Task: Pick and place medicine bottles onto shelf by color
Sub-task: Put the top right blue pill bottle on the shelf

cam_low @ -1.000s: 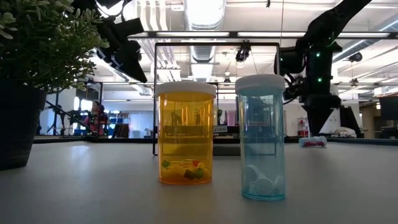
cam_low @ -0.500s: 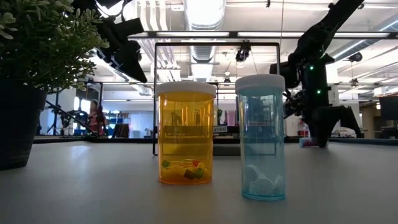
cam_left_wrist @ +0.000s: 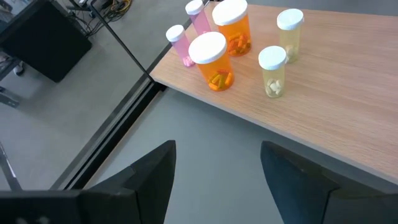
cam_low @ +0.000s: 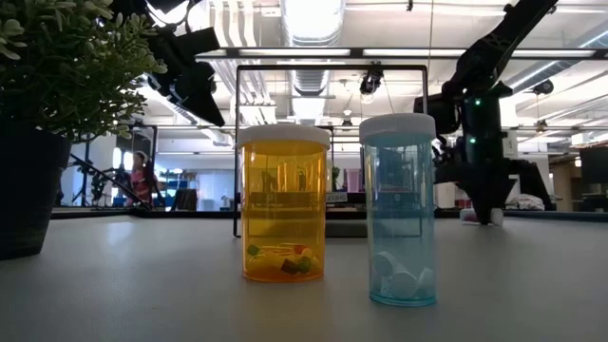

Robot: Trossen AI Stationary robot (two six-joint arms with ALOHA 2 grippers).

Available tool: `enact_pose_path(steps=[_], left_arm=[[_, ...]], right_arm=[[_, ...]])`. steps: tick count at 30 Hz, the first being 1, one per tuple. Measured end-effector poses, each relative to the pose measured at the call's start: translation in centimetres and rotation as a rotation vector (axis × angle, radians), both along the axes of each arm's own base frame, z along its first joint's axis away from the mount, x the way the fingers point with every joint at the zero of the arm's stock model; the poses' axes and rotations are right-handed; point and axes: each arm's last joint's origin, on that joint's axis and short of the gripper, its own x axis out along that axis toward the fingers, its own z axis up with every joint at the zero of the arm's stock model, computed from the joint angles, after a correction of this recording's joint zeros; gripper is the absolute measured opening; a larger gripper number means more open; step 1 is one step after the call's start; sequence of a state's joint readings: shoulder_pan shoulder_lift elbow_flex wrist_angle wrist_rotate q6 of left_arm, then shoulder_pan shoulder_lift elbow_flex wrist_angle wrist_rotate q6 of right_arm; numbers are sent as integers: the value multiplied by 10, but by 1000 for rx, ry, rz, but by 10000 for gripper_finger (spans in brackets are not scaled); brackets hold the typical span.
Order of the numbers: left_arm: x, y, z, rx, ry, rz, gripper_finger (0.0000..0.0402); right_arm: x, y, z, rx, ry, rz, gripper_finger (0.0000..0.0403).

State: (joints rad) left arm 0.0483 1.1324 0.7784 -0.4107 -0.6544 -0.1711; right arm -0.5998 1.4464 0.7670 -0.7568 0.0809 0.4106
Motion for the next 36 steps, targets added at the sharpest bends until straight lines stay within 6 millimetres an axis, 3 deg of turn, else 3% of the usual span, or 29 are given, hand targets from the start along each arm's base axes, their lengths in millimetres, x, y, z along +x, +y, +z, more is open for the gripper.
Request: enact_pose_path(steps=[3,12,16,22,31,36], left_arm=[[0,0,0,0,0,0,219],[0,-1,0,-21,-1,-22,219],[0,-1,-1,-38,12,-38,219],[-3,-1,-4,-42,47,-35,219],[-3,-1,-4,-44,44,-33,219],[-3,-1,-4,-45,41,-32,219]], right_arm=[[4,0,2,44,-82,-205,117],[18,-4,3,155,-287,-555,145],[22,-5,5,168,-331,-533,145],[31,-11,24,114,-342,-69,146],[39,-18,70,-25,-144,756,134],[43,-18,76,-110,-48,1220,125]])
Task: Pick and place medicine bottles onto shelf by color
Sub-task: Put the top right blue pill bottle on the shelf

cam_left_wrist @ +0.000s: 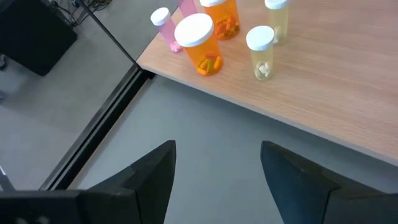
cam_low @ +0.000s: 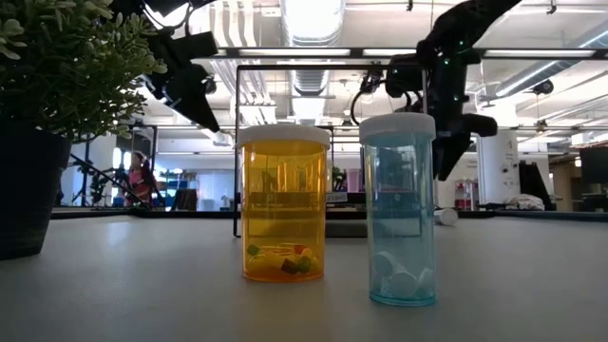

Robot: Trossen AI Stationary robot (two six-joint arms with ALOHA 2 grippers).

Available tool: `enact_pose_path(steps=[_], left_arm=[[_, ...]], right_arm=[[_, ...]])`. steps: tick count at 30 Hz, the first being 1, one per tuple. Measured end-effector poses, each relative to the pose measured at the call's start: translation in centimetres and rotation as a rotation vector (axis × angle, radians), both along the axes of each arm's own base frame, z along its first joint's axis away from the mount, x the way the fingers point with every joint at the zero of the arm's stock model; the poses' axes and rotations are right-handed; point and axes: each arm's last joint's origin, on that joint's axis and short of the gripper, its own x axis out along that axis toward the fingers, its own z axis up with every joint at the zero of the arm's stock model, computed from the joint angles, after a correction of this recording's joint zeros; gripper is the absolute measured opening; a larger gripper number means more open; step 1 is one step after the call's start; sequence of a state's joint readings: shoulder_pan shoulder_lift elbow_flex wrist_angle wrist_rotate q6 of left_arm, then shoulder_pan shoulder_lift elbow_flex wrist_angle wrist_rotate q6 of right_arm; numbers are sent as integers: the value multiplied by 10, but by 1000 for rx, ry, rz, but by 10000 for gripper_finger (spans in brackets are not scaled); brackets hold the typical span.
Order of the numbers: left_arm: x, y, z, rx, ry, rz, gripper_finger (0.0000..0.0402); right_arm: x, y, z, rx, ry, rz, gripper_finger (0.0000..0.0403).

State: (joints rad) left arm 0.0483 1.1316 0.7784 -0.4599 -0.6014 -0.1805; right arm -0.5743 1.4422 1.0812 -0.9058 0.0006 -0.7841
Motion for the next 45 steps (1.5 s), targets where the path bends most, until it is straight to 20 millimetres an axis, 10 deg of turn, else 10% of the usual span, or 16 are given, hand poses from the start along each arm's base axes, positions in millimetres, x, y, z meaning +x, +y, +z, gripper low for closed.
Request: enact_pose_path(steps=[16,45], left_arm=[[0,0,0,0,-4,0,219],[0,0,0,-14,-21,16,219]], right_arm=[[-4,11,-27,-80,75,452,116],[5,24,-42,-62,117,651,157]])
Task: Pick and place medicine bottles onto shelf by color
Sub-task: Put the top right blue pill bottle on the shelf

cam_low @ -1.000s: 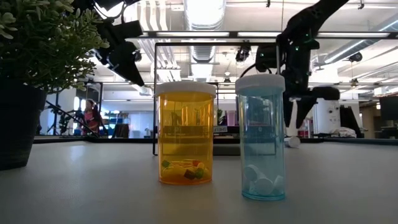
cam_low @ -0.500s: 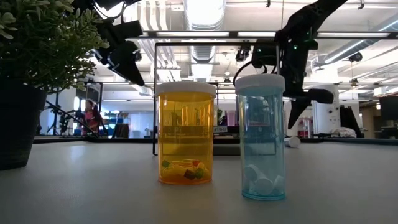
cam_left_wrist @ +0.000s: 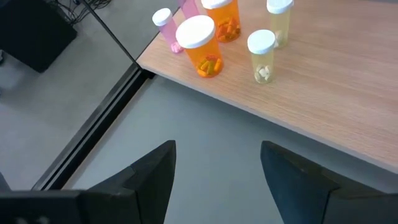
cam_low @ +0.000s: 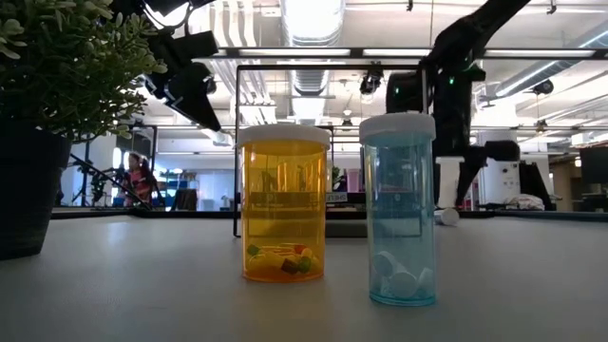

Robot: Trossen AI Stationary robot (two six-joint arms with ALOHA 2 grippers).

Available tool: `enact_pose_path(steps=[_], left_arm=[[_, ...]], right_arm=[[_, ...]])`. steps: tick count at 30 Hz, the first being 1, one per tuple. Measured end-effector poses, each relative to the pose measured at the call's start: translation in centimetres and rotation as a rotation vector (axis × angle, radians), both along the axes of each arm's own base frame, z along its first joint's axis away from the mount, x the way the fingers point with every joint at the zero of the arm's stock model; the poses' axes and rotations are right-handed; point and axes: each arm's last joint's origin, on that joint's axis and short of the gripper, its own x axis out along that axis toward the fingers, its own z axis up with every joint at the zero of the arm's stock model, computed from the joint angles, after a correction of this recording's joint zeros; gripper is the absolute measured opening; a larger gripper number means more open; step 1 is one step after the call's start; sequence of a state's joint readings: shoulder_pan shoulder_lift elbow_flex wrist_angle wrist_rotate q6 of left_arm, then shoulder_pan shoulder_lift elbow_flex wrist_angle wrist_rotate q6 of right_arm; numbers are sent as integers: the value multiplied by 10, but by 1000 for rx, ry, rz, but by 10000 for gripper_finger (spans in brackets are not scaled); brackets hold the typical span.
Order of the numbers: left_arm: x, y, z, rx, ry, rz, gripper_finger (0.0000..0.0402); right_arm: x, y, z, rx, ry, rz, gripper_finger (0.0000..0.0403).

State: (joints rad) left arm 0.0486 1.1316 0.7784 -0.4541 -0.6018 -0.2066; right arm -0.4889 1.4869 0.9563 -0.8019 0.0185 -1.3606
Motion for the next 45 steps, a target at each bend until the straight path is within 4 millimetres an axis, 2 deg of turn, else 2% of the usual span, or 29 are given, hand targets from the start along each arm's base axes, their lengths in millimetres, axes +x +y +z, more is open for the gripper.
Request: enact_pose_path(steps=[4,13,20,25,33,45], left_arm=[[0,0,0,0,-1,0,219],[0,0,0,1,2,-1,219],[0,0,0,1,3,-2,219],[0,0,0,1,8,-2,219],[-1,0,-1,1,11,-2,219],[-1,0,-1,1,11,-2,219]], right_arm=[[2,-3,-15,-16,84,50,157],[8,-7,-22,-51,105,68,149],[10,-9,-33,-28,134,-47,146],[9,-12,-33,-22,129,-117,138],[-3,-27,-24,-31,90,-246,135],[-11,-36,-33,-13,116,-362,124]])
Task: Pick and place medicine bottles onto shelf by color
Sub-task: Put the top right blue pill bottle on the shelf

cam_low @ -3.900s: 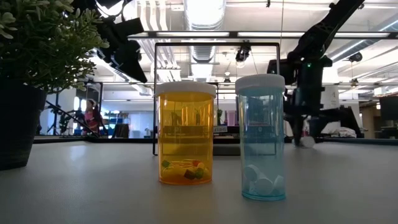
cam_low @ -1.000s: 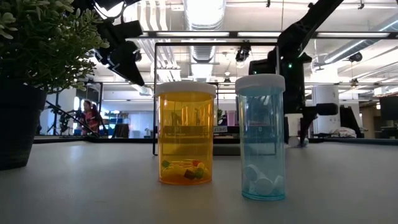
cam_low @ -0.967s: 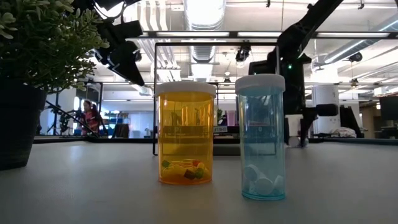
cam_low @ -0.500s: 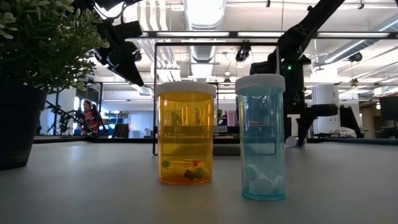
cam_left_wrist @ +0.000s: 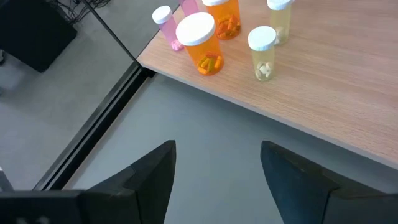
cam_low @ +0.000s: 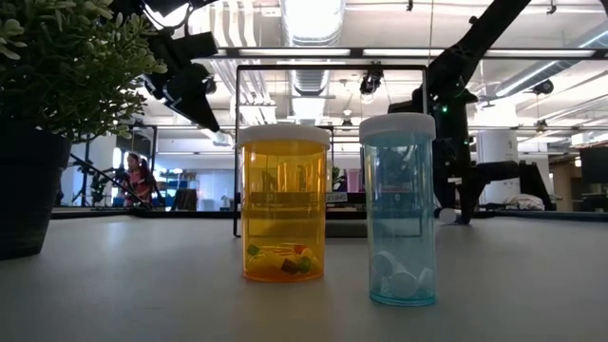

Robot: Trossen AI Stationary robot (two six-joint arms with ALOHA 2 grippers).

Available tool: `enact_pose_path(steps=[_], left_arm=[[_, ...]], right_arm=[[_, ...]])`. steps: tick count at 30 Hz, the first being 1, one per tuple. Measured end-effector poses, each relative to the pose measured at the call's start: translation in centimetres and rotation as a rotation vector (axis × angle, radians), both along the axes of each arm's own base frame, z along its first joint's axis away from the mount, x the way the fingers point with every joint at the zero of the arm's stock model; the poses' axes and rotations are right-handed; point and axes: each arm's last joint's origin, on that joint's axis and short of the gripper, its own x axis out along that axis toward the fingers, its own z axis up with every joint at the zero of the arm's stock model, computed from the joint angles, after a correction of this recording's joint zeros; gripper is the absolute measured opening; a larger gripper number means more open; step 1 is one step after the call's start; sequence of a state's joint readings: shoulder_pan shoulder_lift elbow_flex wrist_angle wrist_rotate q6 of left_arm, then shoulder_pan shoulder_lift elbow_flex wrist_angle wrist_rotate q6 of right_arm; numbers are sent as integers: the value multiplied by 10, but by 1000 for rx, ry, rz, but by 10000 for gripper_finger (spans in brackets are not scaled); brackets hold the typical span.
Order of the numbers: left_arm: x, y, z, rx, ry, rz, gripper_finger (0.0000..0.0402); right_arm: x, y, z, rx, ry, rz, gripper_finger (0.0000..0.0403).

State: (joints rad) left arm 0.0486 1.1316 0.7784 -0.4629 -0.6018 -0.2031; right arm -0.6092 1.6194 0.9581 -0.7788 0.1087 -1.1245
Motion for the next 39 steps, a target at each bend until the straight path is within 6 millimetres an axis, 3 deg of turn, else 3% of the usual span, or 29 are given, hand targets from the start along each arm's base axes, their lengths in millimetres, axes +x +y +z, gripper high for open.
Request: enact_pose_path(steps=[11,22,26,31,39], left_arm=[[0,0,0,0,3,-2,219],[0,0,0,0,4,-1,219],[0,0,0,0,5,-1,219],[0,0,0,0,5,-1,219],[0,0,0,0,3,0,219]], right_arm=[[0,0,4,-16,-40,-143,97],[-5,3,36,-78,-184,-290,96],[-7,7,56,-79,-362,-399,96],[-11,16,68,-16,-715,-452,96],[-25,35,52,-11,-1239,-515,96]])
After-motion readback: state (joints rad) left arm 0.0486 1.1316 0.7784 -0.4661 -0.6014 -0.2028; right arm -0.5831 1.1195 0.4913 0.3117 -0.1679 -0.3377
